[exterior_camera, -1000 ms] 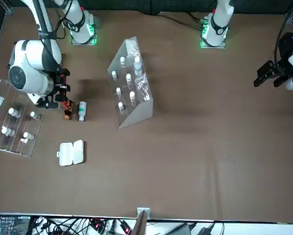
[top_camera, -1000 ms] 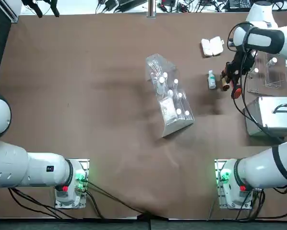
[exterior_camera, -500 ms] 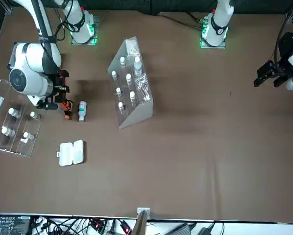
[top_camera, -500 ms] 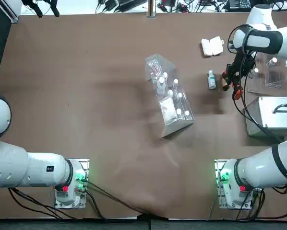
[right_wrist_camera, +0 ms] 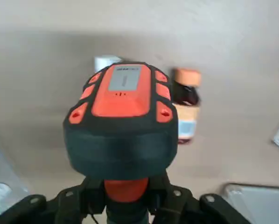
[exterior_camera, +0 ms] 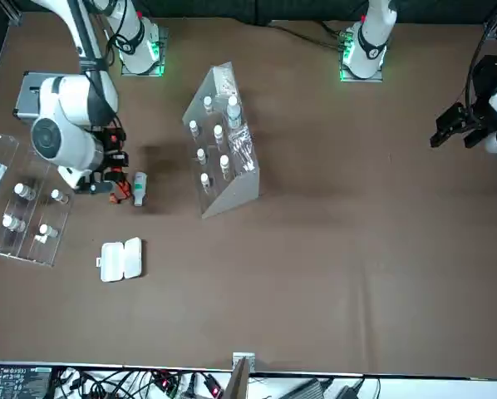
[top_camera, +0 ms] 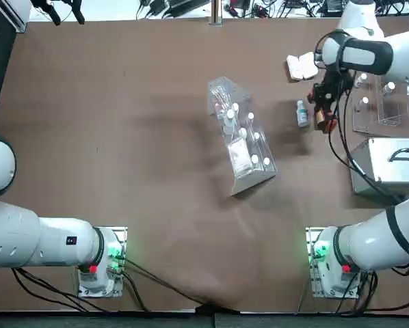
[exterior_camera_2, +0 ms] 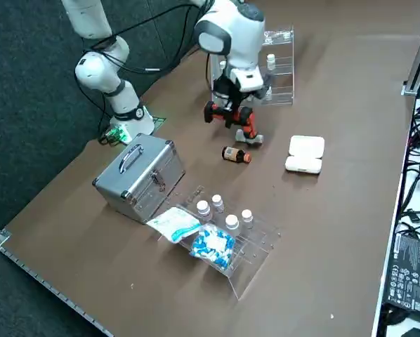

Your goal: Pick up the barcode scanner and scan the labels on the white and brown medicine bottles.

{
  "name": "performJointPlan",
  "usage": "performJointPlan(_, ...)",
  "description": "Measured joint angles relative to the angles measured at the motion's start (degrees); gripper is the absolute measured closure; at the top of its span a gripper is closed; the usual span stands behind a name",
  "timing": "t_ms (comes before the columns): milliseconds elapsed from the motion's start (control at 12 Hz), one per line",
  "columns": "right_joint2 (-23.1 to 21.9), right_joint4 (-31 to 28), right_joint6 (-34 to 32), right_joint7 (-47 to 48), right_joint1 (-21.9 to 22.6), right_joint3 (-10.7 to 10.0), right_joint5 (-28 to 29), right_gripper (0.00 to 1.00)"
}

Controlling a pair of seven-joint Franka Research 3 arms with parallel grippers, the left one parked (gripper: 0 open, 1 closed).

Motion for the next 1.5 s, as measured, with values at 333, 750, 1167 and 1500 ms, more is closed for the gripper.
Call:
performJointPlan(333,3.71,5.27,0.64,0.71,4.78,0.29,2.72,0.57)
performJointPlan(750,10.16,7.50,9.48,9.71,9.32,0.39,3.02,0.57)
performJointPlan(1167,14.77,8.05,13.55,12.71,11.47,0.40,3.09,0.57)
performJointPlan(1500,15.52,8.08,14.80,13.38,11.61,0.40,4.65,0.57)
